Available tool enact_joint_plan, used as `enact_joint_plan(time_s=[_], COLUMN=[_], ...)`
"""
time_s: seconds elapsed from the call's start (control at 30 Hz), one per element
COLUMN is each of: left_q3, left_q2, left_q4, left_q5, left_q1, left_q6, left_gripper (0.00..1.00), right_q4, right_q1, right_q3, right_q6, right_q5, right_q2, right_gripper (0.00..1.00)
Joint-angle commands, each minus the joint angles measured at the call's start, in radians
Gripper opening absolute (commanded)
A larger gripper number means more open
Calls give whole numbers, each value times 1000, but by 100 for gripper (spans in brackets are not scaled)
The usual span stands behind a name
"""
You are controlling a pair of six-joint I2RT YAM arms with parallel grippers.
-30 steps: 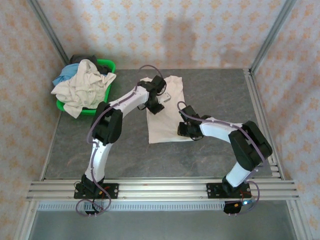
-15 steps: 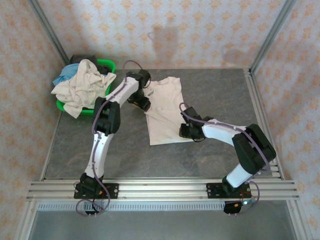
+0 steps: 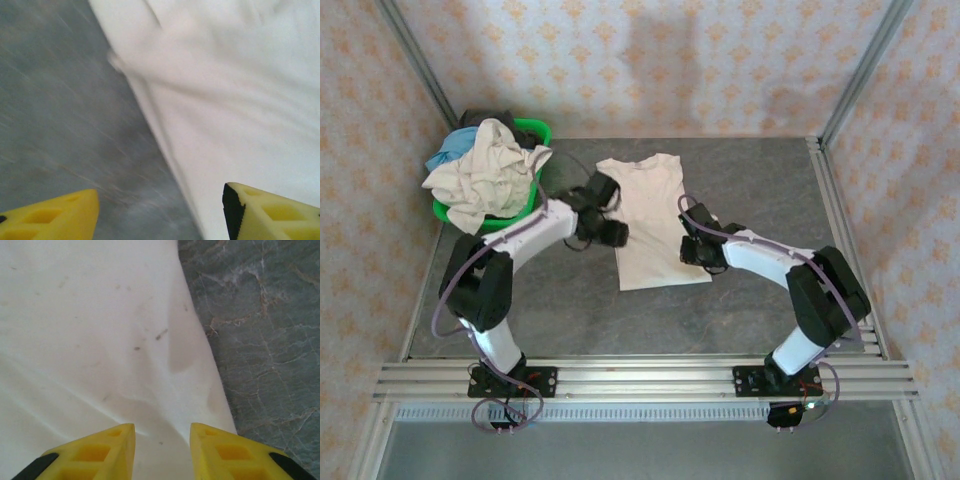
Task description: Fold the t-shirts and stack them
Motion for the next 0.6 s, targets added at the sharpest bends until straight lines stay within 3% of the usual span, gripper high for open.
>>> enact_joint_plan(time_s=[0.0,0.07,0.13,0.27,0.43,0.47,0.57], left_q3=[-118,-159,-190,-230,-299,-328,-424], left_q2=[5,28,54,64,-26,-53,-135], left_q4=[181,209,244,285,318,337,427], left_q5=[-36,-47,-39,-59,-106,-113,-116], left_q1=[-65,-87,-90,-92,-94,-94,-96], left_q6=[-196,-242,-262,-323,-348,-356,-390], left_gripper=[64,76,76,38,5,0,0], right_q4=[-13,-7,-6,3,-2,3,67], right_q1=[-6,-6,-6,-6,-6,-6,15], right_q3=[9,0,-12,-44,-85,-99,-154], right_q6=[25,34,44,66,129,157,221], right_q5=[27,16,11,17,23,21,-26], right_q2=[23,23,18,-7,-34,-43,-68], right_gripper=[34,34,34,34,32,31,28])
